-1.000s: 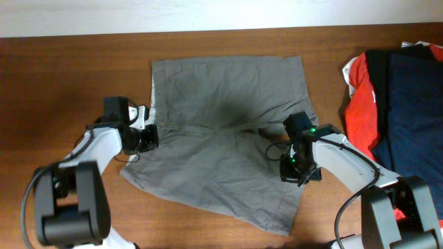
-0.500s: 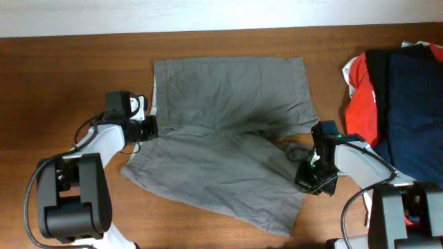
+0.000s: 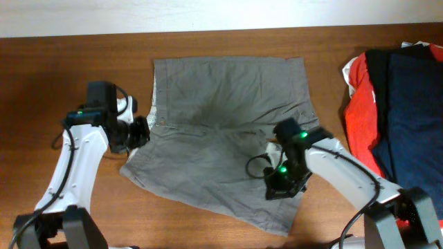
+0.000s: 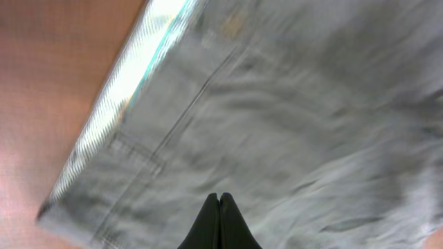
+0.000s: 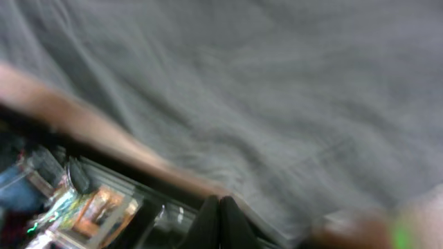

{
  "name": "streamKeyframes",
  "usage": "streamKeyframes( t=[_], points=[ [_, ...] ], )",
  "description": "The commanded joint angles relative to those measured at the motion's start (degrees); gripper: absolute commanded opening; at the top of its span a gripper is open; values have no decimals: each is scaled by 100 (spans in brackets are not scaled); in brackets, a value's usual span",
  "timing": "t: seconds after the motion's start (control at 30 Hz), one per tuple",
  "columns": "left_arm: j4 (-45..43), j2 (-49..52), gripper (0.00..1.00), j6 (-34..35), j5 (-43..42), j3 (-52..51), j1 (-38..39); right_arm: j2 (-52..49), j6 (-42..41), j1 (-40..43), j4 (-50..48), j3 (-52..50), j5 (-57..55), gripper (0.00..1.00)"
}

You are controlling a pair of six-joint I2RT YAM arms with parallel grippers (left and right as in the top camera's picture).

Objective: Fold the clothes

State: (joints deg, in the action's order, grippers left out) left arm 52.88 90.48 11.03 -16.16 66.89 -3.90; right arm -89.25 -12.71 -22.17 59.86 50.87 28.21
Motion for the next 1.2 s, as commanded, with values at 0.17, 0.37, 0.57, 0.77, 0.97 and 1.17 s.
streamKeyframes(
  t=[0.17,0.37,0.57,0.77,0.97,1.17],
  points=[
    [-922,1259,1,-79,511,-1613,-24,39,-1484,-929,-1801,-2131,140,4],
    [-197,907,0,-79,-87,-243,-243,42,-518,-621,-245,605,413,5],
    [-1766,654,2,-15,-457,1217,94,-55,-256,1161,787,3375,-1794,4],
    [-2933,2710,1,-17,-551,1217,656,-1537,225,2109,-118,3368,-2013,4],
    [-2771,3126,1,-505,-140,1217,601,-3375,240,2135,-258,3366,-2229,4],
    [-2632,3145,1,-553,916,1215,586,-3526,70,2369,452,3344,-2549,4]
  ],
)
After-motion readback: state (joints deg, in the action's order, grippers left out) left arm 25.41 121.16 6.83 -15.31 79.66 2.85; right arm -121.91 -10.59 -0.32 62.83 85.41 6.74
